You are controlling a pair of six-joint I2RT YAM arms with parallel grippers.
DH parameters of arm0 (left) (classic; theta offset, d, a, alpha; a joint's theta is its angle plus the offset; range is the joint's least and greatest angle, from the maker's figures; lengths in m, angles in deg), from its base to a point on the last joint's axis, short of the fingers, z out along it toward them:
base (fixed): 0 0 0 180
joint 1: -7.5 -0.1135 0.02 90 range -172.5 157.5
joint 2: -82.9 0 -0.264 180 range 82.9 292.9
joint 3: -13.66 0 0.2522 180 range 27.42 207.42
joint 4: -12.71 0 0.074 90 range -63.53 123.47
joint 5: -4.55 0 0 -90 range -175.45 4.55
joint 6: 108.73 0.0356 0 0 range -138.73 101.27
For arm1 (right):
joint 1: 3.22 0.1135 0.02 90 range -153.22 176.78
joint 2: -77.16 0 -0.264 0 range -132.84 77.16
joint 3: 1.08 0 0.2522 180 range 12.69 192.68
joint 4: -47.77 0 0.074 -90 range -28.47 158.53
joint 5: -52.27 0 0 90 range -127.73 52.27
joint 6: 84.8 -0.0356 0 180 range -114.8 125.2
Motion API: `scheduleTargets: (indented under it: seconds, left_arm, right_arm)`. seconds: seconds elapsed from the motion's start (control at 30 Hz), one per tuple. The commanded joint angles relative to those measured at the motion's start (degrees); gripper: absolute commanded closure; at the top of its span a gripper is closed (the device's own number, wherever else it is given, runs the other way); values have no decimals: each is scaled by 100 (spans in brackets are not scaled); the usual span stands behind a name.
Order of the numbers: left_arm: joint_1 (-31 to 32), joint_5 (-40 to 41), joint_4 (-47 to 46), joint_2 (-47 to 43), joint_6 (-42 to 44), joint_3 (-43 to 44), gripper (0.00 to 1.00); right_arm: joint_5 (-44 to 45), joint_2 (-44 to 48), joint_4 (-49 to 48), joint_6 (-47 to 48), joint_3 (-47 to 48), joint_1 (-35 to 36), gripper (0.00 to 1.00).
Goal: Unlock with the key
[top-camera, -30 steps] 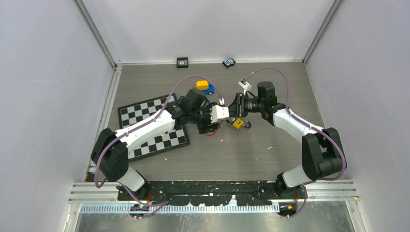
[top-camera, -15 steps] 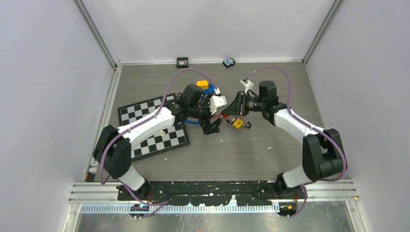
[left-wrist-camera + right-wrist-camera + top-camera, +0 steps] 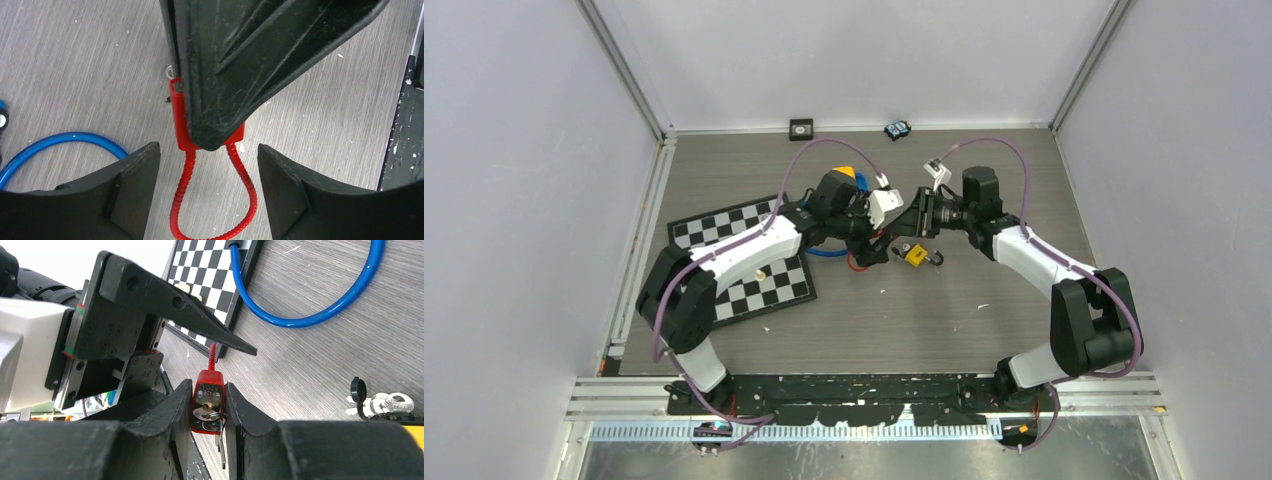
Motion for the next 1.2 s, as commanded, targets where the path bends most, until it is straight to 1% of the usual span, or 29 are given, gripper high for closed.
scheduleTargets:
  seconds: [0.0, 0.13, 0.2, 0.3, 0.33, 0.37, 0.4, 0.57, 0.6, 0.63, 0.7, 0.73, 0.8, 0.87, 0.93, 1.0, 1.17]
  left_arm:
    - [184, 185, -283, -6, 152, 170, 32]
    - [324, 468, -243, -101, 366, 59, 46]
    - [362, 560, -239, -128, 370, 40, 56]
    - [385, 616, -191, -161, 347, 68, 74]
    - [385, 630, -173, -175, 348, 78, 83]
    - [386, 674, -154, -197, 338, 78, 99]
    - [386, 714, -147, -224, 334, 64, 100]
    - [387, 742, -105, -405, 598, -90, 100]
    - [386, 700, -86, -446, 657, -119, 97]
    - [386, 664, -82, -491, 684, -165, 91]
    - [386, 628, -82, -573, 687, -228, 70]
    - [392, 591, -82, -609, 708, -267, 62]
    - [377, 511, -62, -690, 765, -308, 49]
    - [348, 446, -48, -769, 777, -344, 41]
    - [287, 393, -42, -808, 777, -335, 38]
    - [214, 341, 6, -806, 782, -266, 36]
    - [19, 223, 119, -735, 847, -74, 37]
  right_arm:
    - [-32, 223, -334, -89, 8, -71, 99]
    - [36, 187, -315, -119, -9, -128, 100]
    - [67, 179, -312, -130, -17, -153, 99]
    - [117, 169, -295, -128, -32, -190, 100]
    - [142, 162, -280, -114, -40, -199, 100]
    - [163, 168, -263, -97, -44, -216, 99]
    - [180, 170, -244, -82, -45, -233, 100]
    - [202, 155, -198, -50, -50, -283, 100]
    - [202, 161, -199, -44, -51, -281, 99]
    - [190, 160, -198, -42, -48, -287, 99]
    - [169, 166, -198, -27, -45, -291, 99]
    - [167, 167, -198, -31, -45, -292, 100]
    - [152, 160, -189, -14, -45, -300, 100]
    - [128, 152, -189, -6, -44, -310, 100]
    - [100, 132, -195, -8, -45, -310, 100]
    - [60, 110, -210, -16, -37, -310, 99]
    - [-31, 103, -247, -36, -36, -313, 99]
